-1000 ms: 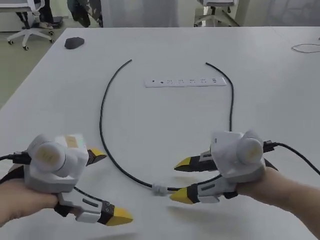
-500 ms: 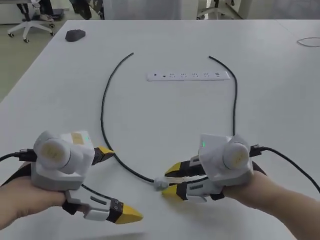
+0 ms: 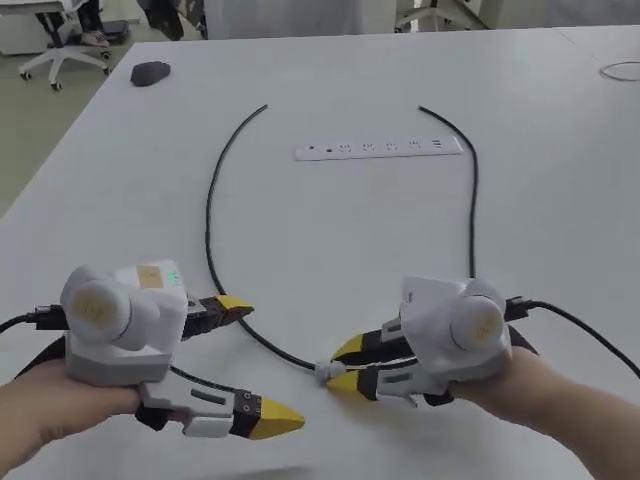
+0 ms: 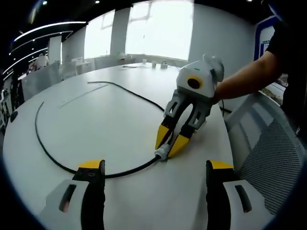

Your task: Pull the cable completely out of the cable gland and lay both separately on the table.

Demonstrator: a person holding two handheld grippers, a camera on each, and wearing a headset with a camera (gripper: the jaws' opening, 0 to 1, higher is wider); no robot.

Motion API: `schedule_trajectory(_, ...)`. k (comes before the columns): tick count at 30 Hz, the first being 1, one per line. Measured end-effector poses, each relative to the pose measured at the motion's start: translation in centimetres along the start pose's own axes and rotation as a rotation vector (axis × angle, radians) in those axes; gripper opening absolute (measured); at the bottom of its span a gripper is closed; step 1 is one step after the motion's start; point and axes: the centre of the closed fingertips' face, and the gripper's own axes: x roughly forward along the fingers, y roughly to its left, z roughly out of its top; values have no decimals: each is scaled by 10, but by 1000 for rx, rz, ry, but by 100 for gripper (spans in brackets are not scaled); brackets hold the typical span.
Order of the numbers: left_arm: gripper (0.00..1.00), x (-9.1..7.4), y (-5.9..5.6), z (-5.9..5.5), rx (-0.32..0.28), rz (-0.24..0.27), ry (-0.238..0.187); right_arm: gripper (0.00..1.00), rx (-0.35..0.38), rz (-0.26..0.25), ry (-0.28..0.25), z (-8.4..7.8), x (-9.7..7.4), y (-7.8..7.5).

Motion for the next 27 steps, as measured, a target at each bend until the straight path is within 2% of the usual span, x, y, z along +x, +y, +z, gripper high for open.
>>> schedule_trajectory(3,86,4,-8,4,-20,-20,-6,7,-23,29,-4,5,-13,7)
schedule_trajectory(4,85,6,-12,6,-35,-33,-13,7,-53,44,-6,10,-20,11)
schedule_trajectory(6,77,11,-21,14,-108,-66,-48,7,-89,56,-2,15,-29,14)
schedule_trajectory(8,66,15,-35,25,-189,-127,-95,7,-119,70,-9,21,-40,20)
schedule_trajectory(9,62,17,-40,28,-203,-145,-99,7,-138,73,-13,24,-45,22)
schedule_trajectory(11,58,21,-51,39,-190,-182,-131,7,-182,77,-20,29,-55,26)
schedule_trajectory(13,60,25,-65,48,-191,-233,-157,7,-221,82,-31,34,-64,32)
schedule_trajectory(14,61,26,-67,48,-181,-237,-154,7,-243,76,-36,37,-68,32)
schedule_trajectory(17,56,28,-76,49,-195,-268,-146,7,-246,73,-51,43,-80,38)
schedule_trajectory(20,51,25,-84,58,-252,-321,-184,7,-280,65,-50,45,-86,42)
schedule_trajectory(21,50,22,-88,68,-304,-355,-227,7,-284,63,-54,46,-89,43)
schedule_trajectory(22,45,21,-91,69,-329,-374,-221,7,-287,58,-56,46,-90,44)
schedule_trajectory(23,42,21,-91,71,-334,-376,-226,7,-288,58,-59,47,-91,44)
schedule_trajectory(25,36,22,-92,72,-306,-368,-227,7,-294,49,-57,47,-92,43)
schedule_trajectory(27,34,22,-95,73,-305,-374,-224,7,-291,49,-60,47,-93,42)
